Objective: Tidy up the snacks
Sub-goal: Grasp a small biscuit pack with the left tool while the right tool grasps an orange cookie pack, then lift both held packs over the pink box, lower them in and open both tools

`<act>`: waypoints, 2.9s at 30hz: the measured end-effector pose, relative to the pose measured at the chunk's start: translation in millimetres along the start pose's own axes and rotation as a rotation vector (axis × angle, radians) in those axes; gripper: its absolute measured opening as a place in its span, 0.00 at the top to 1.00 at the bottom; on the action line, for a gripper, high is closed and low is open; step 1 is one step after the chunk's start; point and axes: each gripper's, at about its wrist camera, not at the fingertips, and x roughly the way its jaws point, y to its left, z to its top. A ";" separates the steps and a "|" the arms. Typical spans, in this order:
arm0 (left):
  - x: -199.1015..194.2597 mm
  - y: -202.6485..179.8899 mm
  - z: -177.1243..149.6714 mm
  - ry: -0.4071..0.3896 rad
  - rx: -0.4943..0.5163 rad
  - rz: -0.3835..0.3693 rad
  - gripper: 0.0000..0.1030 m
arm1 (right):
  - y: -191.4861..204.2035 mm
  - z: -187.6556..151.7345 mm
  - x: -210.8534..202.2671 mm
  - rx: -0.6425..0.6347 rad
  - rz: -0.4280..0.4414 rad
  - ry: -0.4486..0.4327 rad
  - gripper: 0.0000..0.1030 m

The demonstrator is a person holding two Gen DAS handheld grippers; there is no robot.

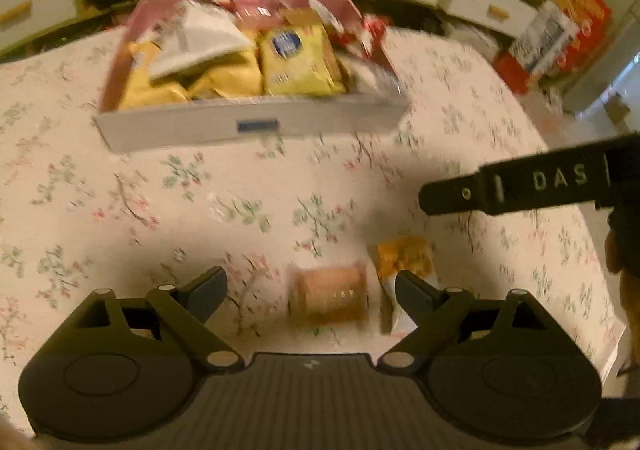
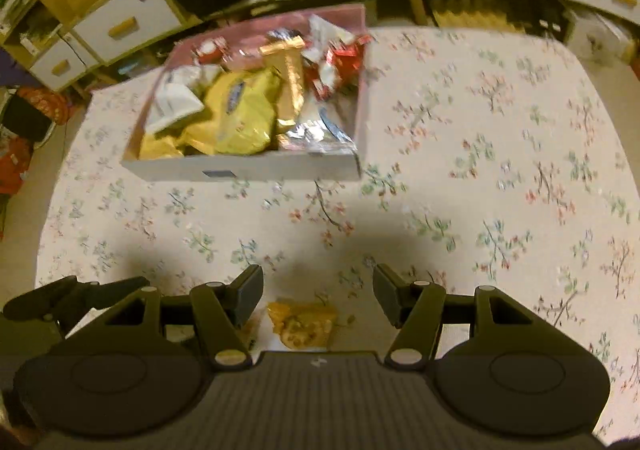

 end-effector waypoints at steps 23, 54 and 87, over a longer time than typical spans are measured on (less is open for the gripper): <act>16.7 12.0 -5.6 0.007 0.071 0.065 0.56 | 23.4 -23.2 35.1 -0.120 -0.010 0.154 0.47; 9.8 9.0 -6.3 -0.019 0.126 0.158 0.57 | 59.5 -40.1 42.0 -0.306 -0.105 0.065 0.66; -7.7 16.5 11.3 -0.084 0.131 0.183 0.57 | 42.4 -13.3 23.7 -0.248 -0.020 -0.031 0.66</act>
